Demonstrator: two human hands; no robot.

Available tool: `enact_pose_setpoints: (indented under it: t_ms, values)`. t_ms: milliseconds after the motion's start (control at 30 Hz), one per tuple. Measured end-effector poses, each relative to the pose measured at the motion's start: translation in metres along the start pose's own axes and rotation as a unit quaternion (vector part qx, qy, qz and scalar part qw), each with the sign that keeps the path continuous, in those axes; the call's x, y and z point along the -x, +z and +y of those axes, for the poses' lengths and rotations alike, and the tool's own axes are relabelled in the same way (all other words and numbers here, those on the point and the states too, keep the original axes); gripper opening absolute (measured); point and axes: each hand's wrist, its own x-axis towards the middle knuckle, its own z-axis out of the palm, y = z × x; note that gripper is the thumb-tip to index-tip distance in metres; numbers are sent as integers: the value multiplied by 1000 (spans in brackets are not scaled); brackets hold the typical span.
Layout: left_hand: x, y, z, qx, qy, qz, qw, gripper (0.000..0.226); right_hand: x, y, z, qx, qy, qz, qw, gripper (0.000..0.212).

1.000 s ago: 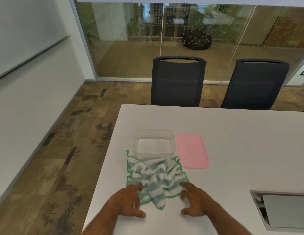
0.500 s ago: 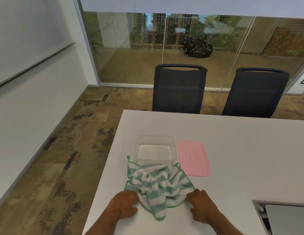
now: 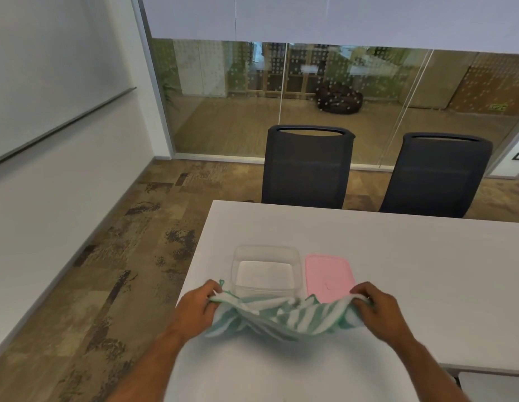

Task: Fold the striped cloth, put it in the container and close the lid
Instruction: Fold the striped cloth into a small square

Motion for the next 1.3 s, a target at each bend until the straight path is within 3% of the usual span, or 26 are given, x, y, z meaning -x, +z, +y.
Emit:
enact_pose_setpoints:
  t_ms: [100, 300, 600, 767, 900, 1033, 1167, 1300]
  values:
    - [-18, -17, 2, 40, -4, 93, 995, 28, -16, -25, -8, -34, 2, 33, 999, 21]
    - [-53, -61, 14, 56, 5, 183, 981, 18, -46, -73, -32, -81, -3, 80, 993, 14]
    - [-93, -120, 39, 30, 83, 194, 977, 32, -77, -124, -66, -147, 7, 146, 978, 7]
    - [-114, -144, 51, -15, 130, 215, 968, 8, -82, -149, -86, -164, -36, 151, 974, 18]
    - [-127, -160, 64, -92, 126, 234, 960, 15, -80, -168, -104, -230, -57, 171, 956, 14]
    - [-138, -169, 81, -128, 66, 274, 951, 17, -76, -184, -119, -321, -80, 136, 934, 13]
    - [-152, -169, 102, -8, 28, 299, 954, 18, -77, -191, -132, -363, -116, 61, 922, 19]
    - [-156, -165, 129, 95, 99, 267, 954, 8, -82, -191, -148, -371, -137, -8, 918, 22]
